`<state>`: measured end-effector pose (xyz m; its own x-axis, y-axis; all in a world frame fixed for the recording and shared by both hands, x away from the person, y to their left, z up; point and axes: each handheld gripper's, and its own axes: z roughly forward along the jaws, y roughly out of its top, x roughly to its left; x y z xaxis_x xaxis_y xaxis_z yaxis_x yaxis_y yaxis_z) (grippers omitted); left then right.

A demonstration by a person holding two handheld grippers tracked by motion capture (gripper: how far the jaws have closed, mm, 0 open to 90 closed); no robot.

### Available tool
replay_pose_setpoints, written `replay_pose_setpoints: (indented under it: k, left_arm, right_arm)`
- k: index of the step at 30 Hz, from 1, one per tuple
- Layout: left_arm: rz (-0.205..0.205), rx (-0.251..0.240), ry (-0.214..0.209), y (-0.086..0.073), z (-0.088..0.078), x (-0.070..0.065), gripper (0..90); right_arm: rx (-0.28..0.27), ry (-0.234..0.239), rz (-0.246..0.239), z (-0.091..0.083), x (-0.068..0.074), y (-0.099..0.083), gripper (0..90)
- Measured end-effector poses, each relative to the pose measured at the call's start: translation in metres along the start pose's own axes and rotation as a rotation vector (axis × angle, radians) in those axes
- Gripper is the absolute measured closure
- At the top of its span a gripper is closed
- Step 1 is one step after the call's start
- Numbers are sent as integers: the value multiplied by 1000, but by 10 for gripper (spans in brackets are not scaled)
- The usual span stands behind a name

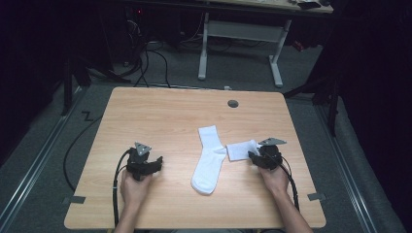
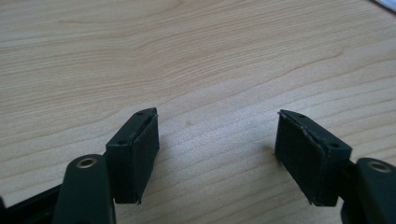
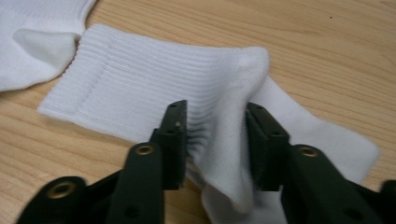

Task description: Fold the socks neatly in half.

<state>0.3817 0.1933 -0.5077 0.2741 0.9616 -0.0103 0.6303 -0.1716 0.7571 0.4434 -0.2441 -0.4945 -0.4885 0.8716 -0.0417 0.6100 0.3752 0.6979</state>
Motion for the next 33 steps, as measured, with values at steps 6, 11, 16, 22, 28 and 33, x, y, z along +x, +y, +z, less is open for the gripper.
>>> replay_pose_setpoints:
  k: [6, 11, 16, 22, 28, 33]
  left_arm:
    - [2, 1, 5, 0, 0, -1, 305]
    - [1, 1, 5, 0, 0, -1, 305]
    - [0, 0, 5, 0, 0, -1, 306]
    - [0, 0, 5, 0, 0, -1, 306]
    - [1, 0, 6, 0, 0, -1, 307]
    - [0, 0, 6, 0, 0, -1, 307]
  right_arm:
    - [10, 6, -50, -1, 0, 1, 781]
    - [3, 22, -39, -3, -2, 1, 805]
    - [-42, 44, -28, -14, -1, 3, 807]
    - [-88, 43, -67, -34, 3, 10, 807]
    - [-128, 73, -88, -48, 10, 17, 807]
    - [-160, 99, -116, -57, 20, 24, 807]
